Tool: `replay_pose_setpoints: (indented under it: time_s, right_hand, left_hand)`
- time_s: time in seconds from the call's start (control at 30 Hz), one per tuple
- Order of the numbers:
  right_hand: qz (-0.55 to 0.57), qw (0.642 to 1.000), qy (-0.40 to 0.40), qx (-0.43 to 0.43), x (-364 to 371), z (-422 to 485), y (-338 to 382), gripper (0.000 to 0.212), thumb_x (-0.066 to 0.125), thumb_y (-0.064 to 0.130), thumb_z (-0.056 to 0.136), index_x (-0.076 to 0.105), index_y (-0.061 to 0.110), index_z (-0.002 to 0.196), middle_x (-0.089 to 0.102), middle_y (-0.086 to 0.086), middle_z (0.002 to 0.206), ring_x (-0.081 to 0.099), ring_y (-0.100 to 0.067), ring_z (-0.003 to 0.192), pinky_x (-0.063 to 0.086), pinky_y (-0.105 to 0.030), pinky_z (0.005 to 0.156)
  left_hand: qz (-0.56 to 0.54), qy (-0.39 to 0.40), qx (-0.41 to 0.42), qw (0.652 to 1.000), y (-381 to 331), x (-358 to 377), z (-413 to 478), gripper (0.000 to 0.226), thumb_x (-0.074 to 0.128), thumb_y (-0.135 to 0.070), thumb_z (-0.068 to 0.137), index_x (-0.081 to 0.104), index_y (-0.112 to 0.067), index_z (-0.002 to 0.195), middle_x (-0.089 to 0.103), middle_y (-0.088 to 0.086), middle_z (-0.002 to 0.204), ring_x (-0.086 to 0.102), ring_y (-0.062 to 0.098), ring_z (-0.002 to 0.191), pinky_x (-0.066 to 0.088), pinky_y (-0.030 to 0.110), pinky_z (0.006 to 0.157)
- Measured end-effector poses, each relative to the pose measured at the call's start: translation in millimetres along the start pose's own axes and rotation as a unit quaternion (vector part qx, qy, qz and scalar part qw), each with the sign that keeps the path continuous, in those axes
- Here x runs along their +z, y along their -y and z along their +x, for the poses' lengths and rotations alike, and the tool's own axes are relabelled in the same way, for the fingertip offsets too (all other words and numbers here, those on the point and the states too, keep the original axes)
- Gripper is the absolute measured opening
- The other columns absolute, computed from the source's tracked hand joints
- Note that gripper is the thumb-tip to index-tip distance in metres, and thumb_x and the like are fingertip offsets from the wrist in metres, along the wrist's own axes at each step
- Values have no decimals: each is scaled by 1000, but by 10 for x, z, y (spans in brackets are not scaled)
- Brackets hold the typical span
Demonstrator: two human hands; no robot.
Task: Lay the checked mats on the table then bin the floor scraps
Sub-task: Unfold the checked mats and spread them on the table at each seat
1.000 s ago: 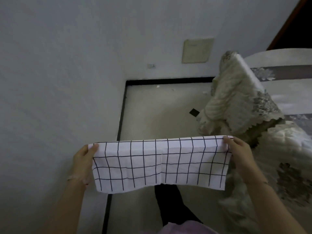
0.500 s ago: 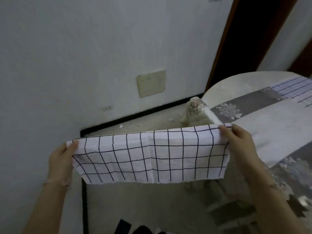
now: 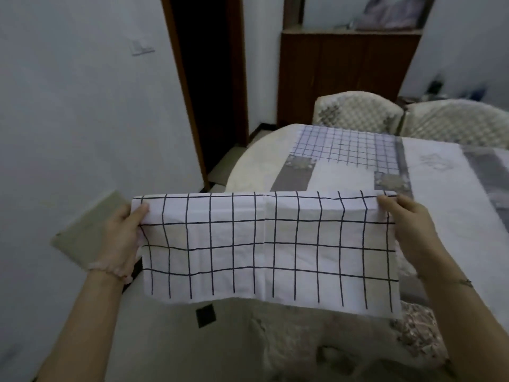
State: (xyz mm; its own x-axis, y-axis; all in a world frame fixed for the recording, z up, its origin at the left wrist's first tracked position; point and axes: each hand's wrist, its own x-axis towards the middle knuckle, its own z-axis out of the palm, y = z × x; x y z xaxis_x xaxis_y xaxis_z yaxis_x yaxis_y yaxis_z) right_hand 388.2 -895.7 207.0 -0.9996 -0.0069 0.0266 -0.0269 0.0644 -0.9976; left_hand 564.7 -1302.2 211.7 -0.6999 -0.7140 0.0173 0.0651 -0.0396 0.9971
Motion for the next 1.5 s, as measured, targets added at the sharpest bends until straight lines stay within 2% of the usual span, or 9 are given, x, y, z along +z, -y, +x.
replay_pose_setpoints:
  time_s: [0.2, 0.4, 0.67, 0.77, 0.9, 1.07, 1.27, 1.37, 1.5]
  right_hand:
    - [-33, 996, -70, 49, -404, 160, -338, 12, 55, 17, 92, 67, 15, 89, 68, -8, 88, 63, -25, 86, 56, -27, 69]
    - [-38, 992, -100, 73, -662, 652, -610, 22, 51, 11, 93, 68, 26, 97, 69, -6, 100, 66, -24, 93, 55, -35, 83]
    - [-30, 991, -96, 84, -911, 1509, -757, 36, 49, 10, 95, 55, 28, 125, 69, 8, 101, 70, 0, 79, 55, -16, 63]
    - [-45, 987, -91, 128, -919, 1647, -953, 40, 50, 9, 95, 52, 24, 133, 67, 2, 113, 67, -14, 98, 55, -34, 84]
    - [-65, 970, -106, 210, -926, 1698, -1339, 49, 57, 16, 92, 43, 13, 139, 54, -5, 131, 50, -24, 122, 37, -41, 107]
    - [-104, 947, -123, 278, -825, 1701, -1670, 15, 56, 4, 90, 61, -5, 101, 61, -9, 83, 56, -21, 71, 48, -25, 67]
    - [-67, 938, -136, 310, -833, 1656, -1631, 25, 58, 30, 90, 64, 13, 107, 66, -12, 106, 62, -26, 96, 49, -37, 88]
    - [-66, 942, -127, 304, -892, 1464, -1615, 28, 59, 32, 89, 63, 15, 111, 66, -7, 100, 65, -27, 93, 54, -39, 78]
    - [-33, 934, -146, 326, -955, 1166, -1670, 32, 61, 23, 90, 57, 14, 120, 43, 2, 56, 42, -11, 34, 39, -19, 35]
  left_hand:
    - [36, 131, -44, 990, 347, 864, 868, 20, 56, -18, 90, 64, -15, 109, 64, 13, 120, 61, 26, 110, 47, 44, 97]
    - [59, 202, -59, 976, 695, 1757, 1462, 42, 54, -14, 92, 50, -7, 133, 54, 11, 135, 50, 25, 126, 36, 44, 110]
    - [70, 236, -91, 965, 928, 2538, 1962, 40, 50, -16, 95, 50, -26, 133, 56, -1, 132, 58, 17, 113, 49, 45, 94]
    - [91, 226, -123, 962, 1154, 2623, 1982, 43, 49, -14, 95, 46, -23, 137, 61, 1, 124, 62, 19, 103, 52, 39, 80]
    - [160, 208, -175, 949, 1495, 2609, 2021, 53, 57, -21, 91, 41, -22, 141, 51, 6, 140, 50, 25, 126, 39, 48, 107]
    - [239, 193, -220, 926, 1808, 2735, 2026, 58, 59, -18, 90, 37, -7, 142, 34, 16, 149, 34, 27, 138, 28, 38, 112]
    - [271, 176, -239, 916, 1991, 2770, 2111, 51, 60, -17, 89, 44, -2, 136, 44, 17, 142, 45, 30, 129, 37, 36, 103]
    - [275, 199, -247, 908, 1976, 2672, 2118, 45, 60, -24, 88, 50, -8, 128, 55, 11, 127, 56, 29, 112, 44, 36, 95]
    - [286, 236, -273, 888, 1917, 2416, 2019, 45, 60, -25, 88, 46, -14, 129, 60, 16, 113, 60, 32, 99, 49, 43, 89]
